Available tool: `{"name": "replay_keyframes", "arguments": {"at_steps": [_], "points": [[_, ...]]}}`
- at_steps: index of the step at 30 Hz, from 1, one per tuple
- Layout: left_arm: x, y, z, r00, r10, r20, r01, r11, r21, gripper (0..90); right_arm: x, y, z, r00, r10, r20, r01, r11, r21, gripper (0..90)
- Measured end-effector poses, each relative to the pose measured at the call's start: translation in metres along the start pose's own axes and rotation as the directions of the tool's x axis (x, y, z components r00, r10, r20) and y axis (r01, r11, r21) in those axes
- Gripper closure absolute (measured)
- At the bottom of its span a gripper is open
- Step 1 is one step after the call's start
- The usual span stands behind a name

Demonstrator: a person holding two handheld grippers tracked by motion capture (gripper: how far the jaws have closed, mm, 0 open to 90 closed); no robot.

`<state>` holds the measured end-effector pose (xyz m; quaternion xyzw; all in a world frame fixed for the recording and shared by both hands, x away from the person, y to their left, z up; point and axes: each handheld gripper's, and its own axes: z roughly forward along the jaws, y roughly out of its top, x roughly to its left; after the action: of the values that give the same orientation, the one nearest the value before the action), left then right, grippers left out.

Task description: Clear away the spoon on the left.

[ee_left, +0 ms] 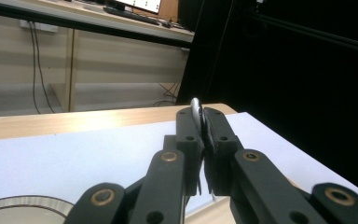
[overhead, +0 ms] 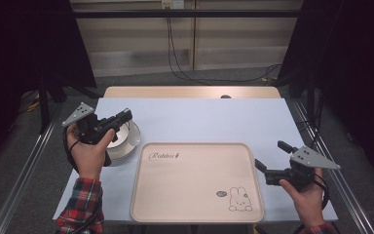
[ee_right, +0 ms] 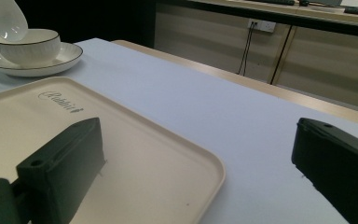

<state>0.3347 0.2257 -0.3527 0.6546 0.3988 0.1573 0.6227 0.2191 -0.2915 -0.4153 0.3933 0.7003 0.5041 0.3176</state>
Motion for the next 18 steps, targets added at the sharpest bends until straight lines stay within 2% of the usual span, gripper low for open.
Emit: {"name": "replay_keyframes", "arguments": {"at_steps": [2, 3, 10, 14, 16, 17, 18], "points": [[-0.004, -0.001, 0.0, 0.9999, 0.016, 0.003, -0.016, 0.9999, 0.003, 85.9, 0.0, 0.0, 0.0, 1.0, -0.001, 0.001, 0.001, 1.0, -0.002, 1.7], [-0.006, -0.002, 0.001, 0.9997, 0.012, 0.02, -0.012, 0.9999, 0.009, 85.9, 0.0, 0.0, 0.0, 1.0, 0.003, -0.002, -0.003, 1.0, 0.0, 1.7], [-0.011, -0.006, 0.002, 0.9987, 0.018, 0.048, -0.019, 0.9995, 0.025, 85.9, 0.0, 0.0, 0.0, 1.0, 0.0, 0.002, 0.0, 1.0, -0.002, 1.6], [-0.016, -0.01, 0.004, 0.9979, 0.001, 0.065, -0.003, 0.9997, 0.026, 85.9, 0.0, 0.0, 0.0, 1.0, 0.004, -0.001, -0.004, 1.0, -0.001, 1.4], [-0.018, -0.011, 0.005, 0.9978, 0.005, 0.065, -0.007, 0.9994, 0.032, 85.9, 0.0, 0.0, 0.001, 1.0, 0.005, -0.004, -0.005, 1.0, 0.001, 1.4], [-0.019, -0.013, 0.005, 0.9962, 0.01, 0.086, -0.013, 0.9993, 0.035, 85.9, 0.001, 0.0, 0.001, 0.9999, 0.0, -0.013, 0.0, 1.0, 0.005, 1.4], [-0.019, -0.013, 0.005, 0.9962, 0.01, 0.086, -0.013, 0.9993, 0.035, 85.9, 0.001, 0.0, 0.001, 0.9999, 0.0, -0.013, 0.0, 1.0, 0.005, 1.4]]}}
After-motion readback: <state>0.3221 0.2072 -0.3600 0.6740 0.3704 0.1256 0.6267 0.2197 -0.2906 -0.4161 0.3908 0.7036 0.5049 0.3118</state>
